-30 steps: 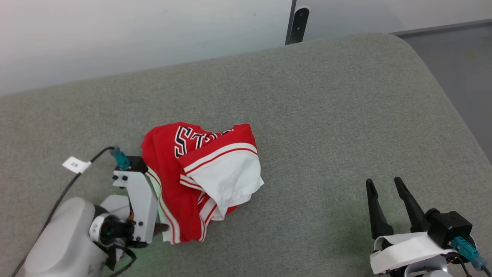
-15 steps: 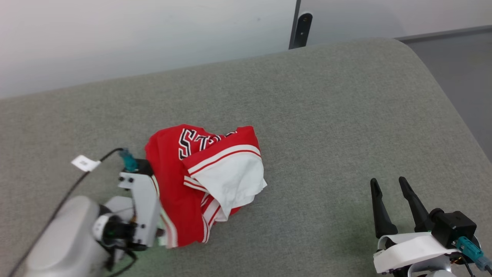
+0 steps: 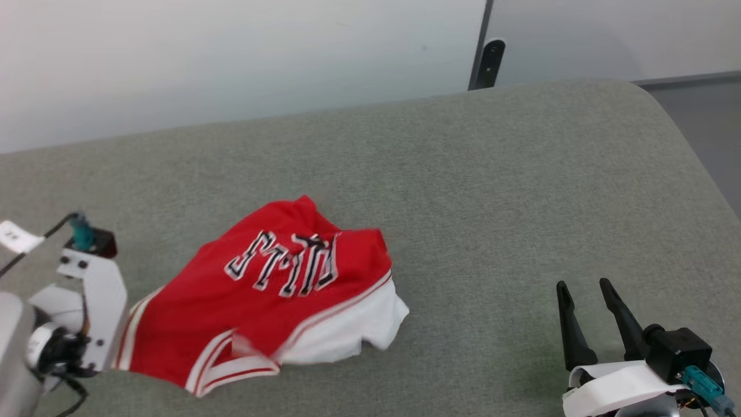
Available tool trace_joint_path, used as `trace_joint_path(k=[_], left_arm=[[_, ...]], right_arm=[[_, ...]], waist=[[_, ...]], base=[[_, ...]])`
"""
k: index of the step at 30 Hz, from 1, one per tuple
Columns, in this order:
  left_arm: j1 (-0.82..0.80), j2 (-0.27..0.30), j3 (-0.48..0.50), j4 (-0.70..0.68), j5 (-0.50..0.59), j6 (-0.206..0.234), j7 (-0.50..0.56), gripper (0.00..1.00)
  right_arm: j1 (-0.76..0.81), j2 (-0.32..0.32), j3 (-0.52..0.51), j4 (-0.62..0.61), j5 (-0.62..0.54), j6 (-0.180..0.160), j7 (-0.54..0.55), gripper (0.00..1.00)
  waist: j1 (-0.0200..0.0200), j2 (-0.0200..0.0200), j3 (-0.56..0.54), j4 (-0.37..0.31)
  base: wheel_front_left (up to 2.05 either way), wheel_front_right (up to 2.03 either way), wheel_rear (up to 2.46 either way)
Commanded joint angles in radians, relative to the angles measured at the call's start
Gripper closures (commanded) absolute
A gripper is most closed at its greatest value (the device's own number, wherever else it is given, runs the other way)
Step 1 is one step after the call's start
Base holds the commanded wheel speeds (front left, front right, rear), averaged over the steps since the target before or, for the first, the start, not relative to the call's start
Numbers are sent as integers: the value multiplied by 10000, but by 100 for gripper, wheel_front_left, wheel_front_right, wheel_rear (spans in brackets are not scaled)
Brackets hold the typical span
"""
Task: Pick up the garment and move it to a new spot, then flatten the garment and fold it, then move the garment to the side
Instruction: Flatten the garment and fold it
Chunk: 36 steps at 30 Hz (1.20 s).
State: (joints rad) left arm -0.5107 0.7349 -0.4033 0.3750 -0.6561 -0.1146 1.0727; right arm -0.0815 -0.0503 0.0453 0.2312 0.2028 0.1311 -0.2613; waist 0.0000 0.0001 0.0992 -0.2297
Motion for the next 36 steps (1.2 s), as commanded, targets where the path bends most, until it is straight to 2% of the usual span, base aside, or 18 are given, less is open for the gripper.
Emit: trace_joint_path(k=[1, 4, 7, 15, 22, 23, 24, 25, 27, 28, 29, 36], left_arm=[[138, 137, -35, 51, 140, -55, -89, 100], [249, 453, -115, 239, 290, -68, -287, 100], [303, 512, -245, 517, 471, -79, -595, 100], [478, -216, -360, 1556, 345, 0, -1332, 100], [251, -581, -391, 2222, 179, 65, -1443, 100], [182, -584, -364, 2246, 129, 60, -1443, 96], [98, -573, -314, 2258, 87, 97, -1433, 80], [32, -552, -294, 2235, 71, 91, -1388, 74], [-53, -496, -231, 2137, 43, 143, -1376, 54], [-87, -438, -248, 2062, 121, 178, -1422, 5], [-116, -411, -233, 2012, 140, 220, -1428, 0], [-114, -200, -229, 1460, 274, 424, -1583, 0]], right_arm=[[24, -1, 37, 31, -71, -7, -51, 0], [-24, -1, 92, 79, -123, -7, -51, 0], [-61, 1, 130, 105, -132, -7, -51, 0], [-119, 0, 214, 124, -122, -7, -52, 0], [-154, 1, 234, 159, -47, -7, -52, 0], [-145, 1, 262, 192, -7, -7, -52, 0], [-143, 3, 282, 222, -15, -7, -45, 0], [-138, 0, 301, 260, -7, -7, -23, 0], [-113, 1, 342, 313, 17, -7, 10, 0], [-92, 0, 323, 323, 9, -7, 28, 0], [-64, 1, 320, 324, 9, -7, 39, 0], [48, -2, 477, 260, 9, -7, 263, 0]], waist=[[0, -1, -65, 113], [0, -1, -80, 156], [0, -1, -85, 163], [0, -1, -8, 34], [0, -1, 17, -85], [0, -1, -1, -87], [0, -1, -26, -84], [0, -1, -58, -71], [0, -1, -131, -9], [0, -1, -172, 38], [0, -1, -210, 88], [0, -1, -386, 509]], base=[[0, 0, 0], [0, 0, 0], [0, 0, 0], [0, 0, 0], [0, 0, 0], [0, 0, 0], [0, 0, 0], [0, 0, 0], [0, 0, 0], [0, 0, 0], [0, 0, 0], [0, 0, 0]])
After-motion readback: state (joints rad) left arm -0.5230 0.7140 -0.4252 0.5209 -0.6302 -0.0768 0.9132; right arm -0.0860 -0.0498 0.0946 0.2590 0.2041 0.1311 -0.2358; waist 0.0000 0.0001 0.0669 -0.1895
